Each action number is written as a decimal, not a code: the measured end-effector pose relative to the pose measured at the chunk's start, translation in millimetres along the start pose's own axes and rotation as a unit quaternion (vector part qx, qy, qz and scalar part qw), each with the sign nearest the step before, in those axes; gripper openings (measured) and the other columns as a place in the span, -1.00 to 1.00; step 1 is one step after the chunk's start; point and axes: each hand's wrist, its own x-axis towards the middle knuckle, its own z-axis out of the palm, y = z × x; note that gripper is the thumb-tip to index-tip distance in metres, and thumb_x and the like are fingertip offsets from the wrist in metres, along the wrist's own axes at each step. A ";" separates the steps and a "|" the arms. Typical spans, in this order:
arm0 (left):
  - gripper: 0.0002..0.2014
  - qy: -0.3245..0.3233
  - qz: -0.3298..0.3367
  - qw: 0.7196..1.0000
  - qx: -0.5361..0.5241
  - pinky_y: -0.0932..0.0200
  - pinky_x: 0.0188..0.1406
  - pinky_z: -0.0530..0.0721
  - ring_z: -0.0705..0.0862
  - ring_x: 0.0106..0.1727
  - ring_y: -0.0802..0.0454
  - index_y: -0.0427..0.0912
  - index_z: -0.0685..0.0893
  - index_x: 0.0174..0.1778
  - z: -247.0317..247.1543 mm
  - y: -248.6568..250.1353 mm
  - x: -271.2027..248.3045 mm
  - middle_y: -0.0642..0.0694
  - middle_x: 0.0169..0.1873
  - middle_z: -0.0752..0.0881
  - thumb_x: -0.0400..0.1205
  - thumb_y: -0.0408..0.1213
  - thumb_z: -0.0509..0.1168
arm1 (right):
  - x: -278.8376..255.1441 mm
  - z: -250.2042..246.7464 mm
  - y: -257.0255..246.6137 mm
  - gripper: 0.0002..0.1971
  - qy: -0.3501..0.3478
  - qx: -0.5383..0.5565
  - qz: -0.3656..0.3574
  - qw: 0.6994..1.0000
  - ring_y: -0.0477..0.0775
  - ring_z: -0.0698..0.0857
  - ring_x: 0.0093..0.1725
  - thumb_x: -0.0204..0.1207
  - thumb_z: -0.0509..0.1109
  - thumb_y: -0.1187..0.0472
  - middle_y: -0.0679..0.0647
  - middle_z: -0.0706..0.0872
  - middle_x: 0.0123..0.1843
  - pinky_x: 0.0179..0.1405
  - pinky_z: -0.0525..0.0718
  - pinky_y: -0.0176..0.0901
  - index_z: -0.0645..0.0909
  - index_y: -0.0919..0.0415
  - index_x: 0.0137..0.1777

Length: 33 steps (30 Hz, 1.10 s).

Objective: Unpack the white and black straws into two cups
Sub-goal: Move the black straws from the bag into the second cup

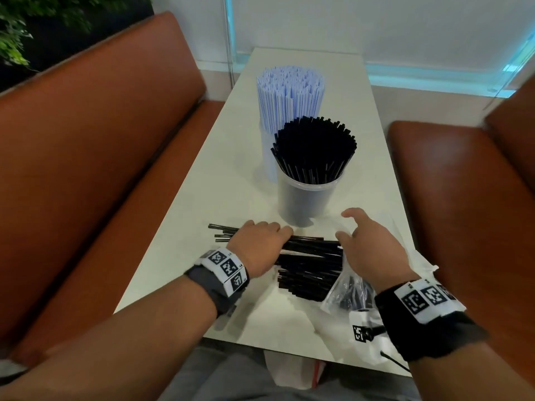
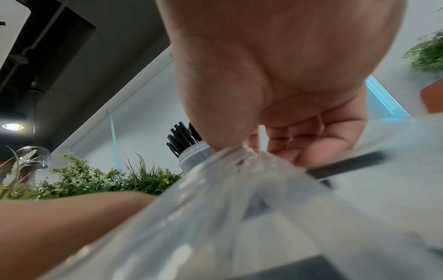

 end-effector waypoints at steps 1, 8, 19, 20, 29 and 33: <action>-0.60 0.001 -0.021 1.000 0.000 -0.07 0.04 0.51 0.66 0.03 -0.15 -0.05 0.43 0.39 0.9 -9.3 -5.6 -0.08 0.04 0.66 0.63 -0.34 0.24 | -0.8 -0.4 0.0 -0.71 0.001 0.007 -0.002 1.000 -0.01 0.68 -0.22 0.68 0.21 -0.07 -0.06 0.65 -0.23 -0.22 0.66 -0.01 0.38 -0.27 0.37; -0.63 0.078 -0.098 0.991 -0.048 -0.02 0.06 0.38 0.65 -0.07 -0.08 0.01 0.45 0.28 4.9 -25.1 -24.4 0.03 -0.05 0.64 0.58 -0.40 0.16 | -10.0 -12.1 -14.1 -0.50 0.093 0.130 -0.039 0.986 0.10 0.64 0.07 0.73 -0.02 -0.21 0.02 0.74 0.06 0.05 0.53 0.03 0.66 0.06 0.21; -0.79 0.207 0.030 0.974 -0.092 0.08 -0.36 0.43 0.66 -0.26 -0.12 -0.03 0.48 0.13 -45.0 48.1 2.6 -0.01 -0.15 0.71 0.68 -0.06 0.31 | -6.3 -19.6 -47.8 -0.61 0.123 0.458 -0.063 0.878 -0.09 0.84 0.01 0.75 0.19 -0.02 -0.03 0.88 -0.10 0.14 0.74 -0.06 0.81 0.07 -0.09; -0.73 0.204 0.030 0.975 -0.086 0.08 -0.40 0.51 0.68 -0.23 -0.12 -0.04 0.50 0.22 -47.3 51.2 5.7 -0.01 -0.11 0.73 0.70 0.00 0.28 | -5.2 -19.3 -46.6 -0.59 0.103 0.460 -0.063 0.880 -0.07 0.84 0.00 0.74 0.19 -0.07 -0.02 0.89 -0.10 0.08 0.74 -0.12 0.82 0.07 -0.10; -0.86 0.315 -0.037 0.685 -0.656 0.09 -0.24 0.69 0.62 -0.41 0.01 0.09 0.62 -0.22 -113.5 44.1 20.9 -0.01 -0.47 0.65 0.57 -0.07 0.46 | -1.2 -25.8 -34.3 -0.44 -0.007 0.669 0.145 0.729 0.16 0.85 0.13 0.73 0.17 -0.25 0.21 0.87 0.09 0.18 0.74 0.09 0.70 0.26 0.19; -0.83 0.347 0.016 0.482 -0.805 0.13 -0.26 0.63 0.57 -0.42 0.06 0.11 0.70 -0.29 -138.3 46.2 36.4 0.04 -0.44 0.61 0.57 -0.23 0.49 | -4.7 -20.1 -47.3 -0.35 -0.081 0.698 0.166 0.691 0.24 0.82 0.20 0.74 0.11 -0.28 0.28 0.81 0.22 0.28 0.72 0.19 0.64 0.33 0.32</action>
